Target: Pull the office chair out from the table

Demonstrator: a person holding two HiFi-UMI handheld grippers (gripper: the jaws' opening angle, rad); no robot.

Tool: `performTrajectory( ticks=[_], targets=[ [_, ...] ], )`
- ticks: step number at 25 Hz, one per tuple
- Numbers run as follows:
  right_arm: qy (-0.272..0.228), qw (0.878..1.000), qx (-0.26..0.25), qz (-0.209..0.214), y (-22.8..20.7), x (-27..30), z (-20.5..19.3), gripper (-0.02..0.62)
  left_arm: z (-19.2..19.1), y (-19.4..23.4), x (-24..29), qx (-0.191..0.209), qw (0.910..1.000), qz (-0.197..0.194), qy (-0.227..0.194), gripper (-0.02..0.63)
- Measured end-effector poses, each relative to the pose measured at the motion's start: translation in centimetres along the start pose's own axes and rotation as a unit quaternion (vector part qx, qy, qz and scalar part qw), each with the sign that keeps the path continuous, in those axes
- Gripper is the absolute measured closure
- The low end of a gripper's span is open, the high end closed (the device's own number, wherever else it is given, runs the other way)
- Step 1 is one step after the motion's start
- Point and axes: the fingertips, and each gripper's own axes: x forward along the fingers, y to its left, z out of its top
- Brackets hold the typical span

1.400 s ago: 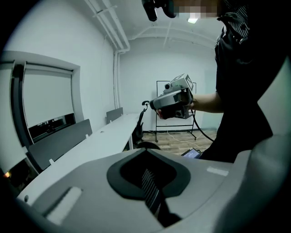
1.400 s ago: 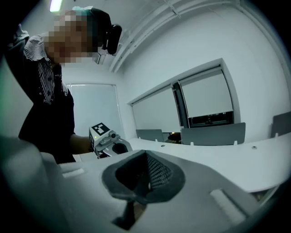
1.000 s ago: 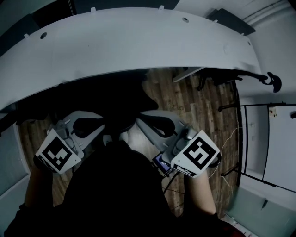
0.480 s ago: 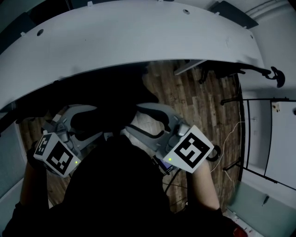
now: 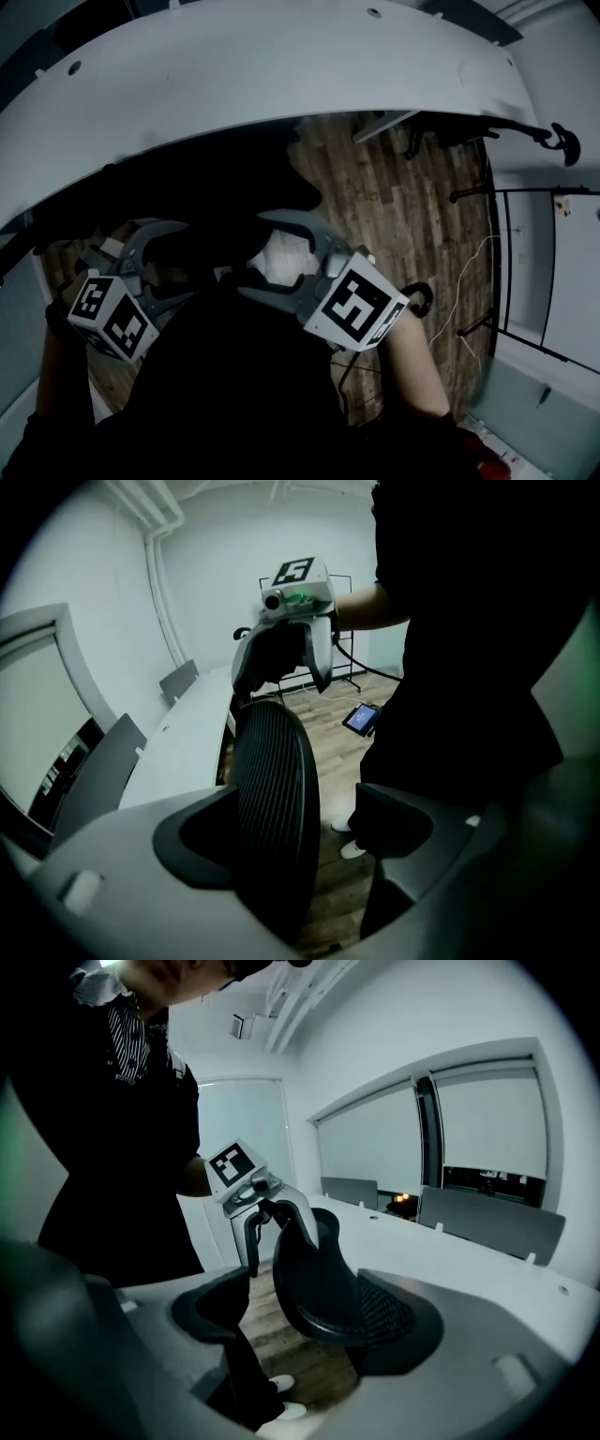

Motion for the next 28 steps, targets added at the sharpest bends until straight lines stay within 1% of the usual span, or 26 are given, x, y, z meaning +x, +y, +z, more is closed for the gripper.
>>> performTrajectory(
  ticks=[4,8,10,13,15,17,20,24,26,28],
  targets=[
    [0.032,0.999,-0.025,0.003,0.3,1.0,-0.7,0.221,0.0,-0.2,0.2,0.013,0.9998,-0.002,0.015,0.212],
    [0.054,0.997,-0.050,-0.003,0.4,2.6,-1.8,0.197,-1.2,0.3,0.4,0.044,0.9972,0.020,0.057,0.203],
    [0.056,0.997,-0.051,-0.006,0.3,3.1,-2.0,0.188,-1.9,0.8,0.7,0.054,0.9951,0.033,0.076,0.193],
    [0.062,0.996,-0.058,-0.026,-0.4,3.4,-2.2,0.179,-2.9,1.1,1.6,0.073,0.9914,0.040,0.101,0.183],
    [0.073,0.994,-0.075,-0.041,-0.8,3.8,-2.2,0.178,-3.3,1.3,1.8,0.085,0.9891,0.044,0.112,0.183],
    [0.087,0.991,-0.093,-0.046,-0.8,4.4,-2.3,0.179,-3.4,1.9,1.6,0.097,0.9862,0.057,0.121,0.181],
    [0.121,0.983,-0.129,-0.057,-1.1,5.4,-3.0,0.178,-3.6,2.8,1.5,0.114,0.9820,0.073,0.132,0.175],
    [0.162,0.969,-0.170,-0.073,-1.4,6.1,-3.7,0.179,-4.8,2.3,2.7,0.140,0.9767,0.054,0.154,0.170],
    [0.189,0.958,-0.198,-0.082,-1.8,6.7,-4.3,0.178,-5.1,2.0,3.0,0.145,0.9751,0.051,0.160,0.170],
    [0.218,0.945,-0.228,-0.089,-2.2,7.3,-5.2,0.179,-5.0,1.9,3.0,0.149,0.9739,0.055,0.162,0.174]
  ],
)
